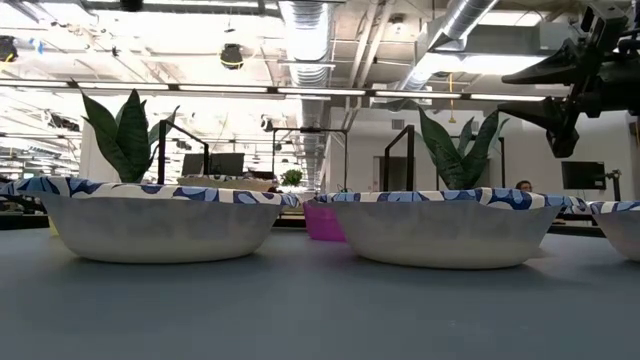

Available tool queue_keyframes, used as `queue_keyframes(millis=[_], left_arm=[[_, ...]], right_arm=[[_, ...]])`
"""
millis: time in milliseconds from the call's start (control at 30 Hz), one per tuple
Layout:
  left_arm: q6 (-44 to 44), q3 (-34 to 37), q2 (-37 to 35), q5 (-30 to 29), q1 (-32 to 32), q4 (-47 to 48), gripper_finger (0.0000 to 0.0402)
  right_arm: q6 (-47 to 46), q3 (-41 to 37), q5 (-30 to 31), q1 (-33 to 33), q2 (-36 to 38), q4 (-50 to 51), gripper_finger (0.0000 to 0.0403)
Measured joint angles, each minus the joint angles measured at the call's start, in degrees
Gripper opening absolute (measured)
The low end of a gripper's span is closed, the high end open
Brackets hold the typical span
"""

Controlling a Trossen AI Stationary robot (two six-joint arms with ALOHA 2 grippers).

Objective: Place and stack bowls onto a shelf
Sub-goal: Stack the paper bowl on the top of the paper bowl on the shelf

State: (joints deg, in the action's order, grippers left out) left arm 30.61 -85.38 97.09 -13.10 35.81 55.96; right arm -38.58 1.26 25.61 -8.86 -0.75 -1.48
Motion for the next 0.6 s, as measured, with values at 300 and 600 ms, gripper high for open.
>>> queue_keyframes(millis=[300,600], left_arm=[[0.15,0.0,8.08,0.06,1.42,-0.61,0.0192],[-1.06,0.42,8.99,-1.52,1.71,-3.89,0.0192]], right_arm=[[-0.03,0.0,-0.01,0.0,0.0,-0.01,0.0215],[-0.05,0.0,-0.12,0.0,0.01,-0.03,0.0215]])
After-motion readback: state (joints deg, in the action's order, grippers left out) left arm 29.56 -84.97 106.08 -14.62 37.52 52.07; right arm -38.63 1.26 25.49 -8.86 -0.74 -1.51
